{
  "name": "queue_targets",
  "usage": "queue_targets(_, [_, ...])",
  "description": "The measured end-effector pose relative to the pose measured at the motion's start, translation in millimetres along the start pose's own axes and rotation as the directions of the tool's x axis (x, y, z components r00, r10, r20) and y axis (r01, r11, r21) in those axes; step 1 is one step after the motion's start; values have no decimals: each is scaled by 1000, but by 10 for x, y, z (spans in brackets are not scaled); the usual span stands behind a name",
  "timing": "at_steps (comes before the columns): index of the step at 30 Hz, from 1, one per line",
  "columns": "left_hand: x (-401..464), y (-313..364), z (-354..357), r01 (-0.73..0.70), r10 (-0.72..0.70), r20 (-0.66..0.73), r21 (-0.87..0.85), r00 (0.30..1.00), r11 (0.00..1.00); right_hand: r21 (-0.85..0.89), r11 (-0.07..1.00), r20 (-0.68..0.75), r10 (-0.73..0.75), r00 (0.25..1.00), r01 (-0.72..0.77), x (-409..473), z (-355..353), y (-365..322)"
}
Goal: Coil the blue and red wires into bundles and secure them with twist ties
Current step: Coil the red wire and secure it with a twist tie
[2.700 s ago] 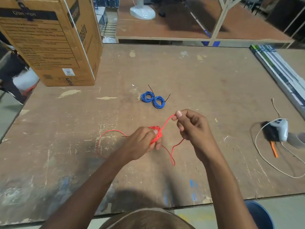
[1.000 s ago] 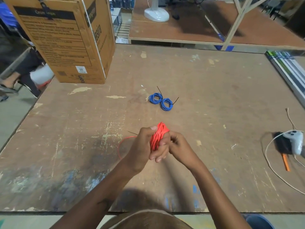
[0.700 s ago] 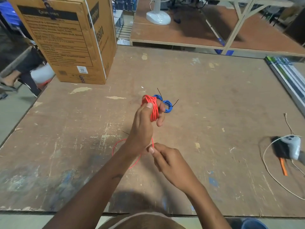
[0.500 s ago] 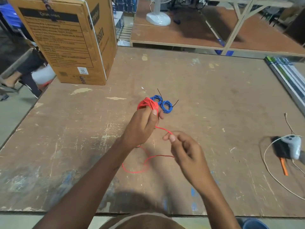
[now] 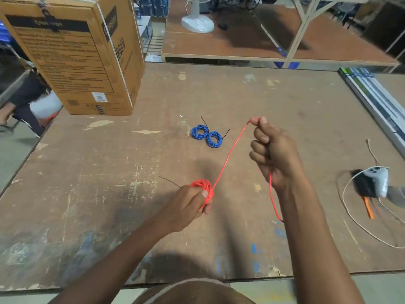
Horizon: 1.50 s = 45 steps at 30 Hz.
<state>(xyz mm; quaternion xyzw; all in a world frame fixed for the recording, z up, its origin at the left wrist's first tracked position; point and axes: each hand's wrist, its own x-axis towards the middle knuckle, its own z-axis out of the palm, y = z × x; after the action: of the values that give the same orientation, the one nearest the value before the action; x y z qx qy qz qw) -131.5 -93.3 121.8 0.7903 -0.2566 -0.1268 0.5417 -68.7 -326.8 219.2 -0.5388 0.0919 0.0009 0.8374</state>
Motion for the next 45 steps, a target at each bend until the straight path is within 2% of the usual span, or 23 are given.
queue_targets(3, [-74,87,128,14,-23,-46,-180,999,984,47,992,-53,122,991,-119,282,53,269])
queue_targets(6, [-69,244,150,8,-14,-18,-313,1000,950,15,976,-58,217,974,-216,435,66,602])
queue_targets(10, [31,482,90,-96,72,-82,-347,994,933,-219,952,-5,219,976,-215,317,103,1105])
queue_targets(12, [120,560,41,-109,48,-153,-423,987,899,-302,930,91,247,965,-210,163,118,1274])
queue_targets(14, [251,605,-12,-156,41,-247,-465,968,872,-469,864,148,282,948,-184,-41,158,1404])
queue_targets(16, [393,620,-75,-235,60,-352,-481,934,845,-569,811,197,295,935,-136,-294,222,1535])
queue_targets(18, [518,575,-159,-266,42,-447,-453,894,851,-569,820,271,266,925,-69,-517,260,1605])
queue_targets(20, [590,443,-238,-233,23,-511,-350,859,907,-584,812,309,196,931,23,-684,247,1582])
queue_targets(22, [619,260,-295,-188,20,-530,-264,848,946,-576,816,279,130,951,58,-785,196,1508])
queue_targets(25, [605,-23,-288,-90,23,-491,-113,871,989,-527,849,152,143,978,-42,-816,125,1344])
queue_targets(27, [566,-176,-225,-36,26,-428,-15,903,999,-512,853,124,190,974,-101,-827,107,1184])
queue_targets(30, [508,-345,-120,-9,48,-333,118,942,993,-495,861,137,210,968,-117,-867,116,912])
queue_targets(32, [450,-441,-56,7,45,-286,179,957,984,-477,875,98,143,985,-79,-835,112,693])
queue_targets(34, [360,-512,-3,43,-13,-241,121,970,992,-490,872,46,14,999,10,-725,82,443])
queue_targets(36, [254,-519,66,90,-94,-213,-31,973,995,-494,867,24,-59,998,63,-557,40,228])
queue_targets(41, [97,-224,236,154,-176,-67,-249,982,956,-462,885,85,-10,996,48,-43,-69,178])
queue_targets(43, [81,-91,257,173,-188,-6,-361,982,916,-471,881,66,-13,998,42,160,-119,347])
queue_targets(45, [73,6,272,156,-169,-1,-385,986,910,-502,864,37,-11,999,28,273,-168,560])
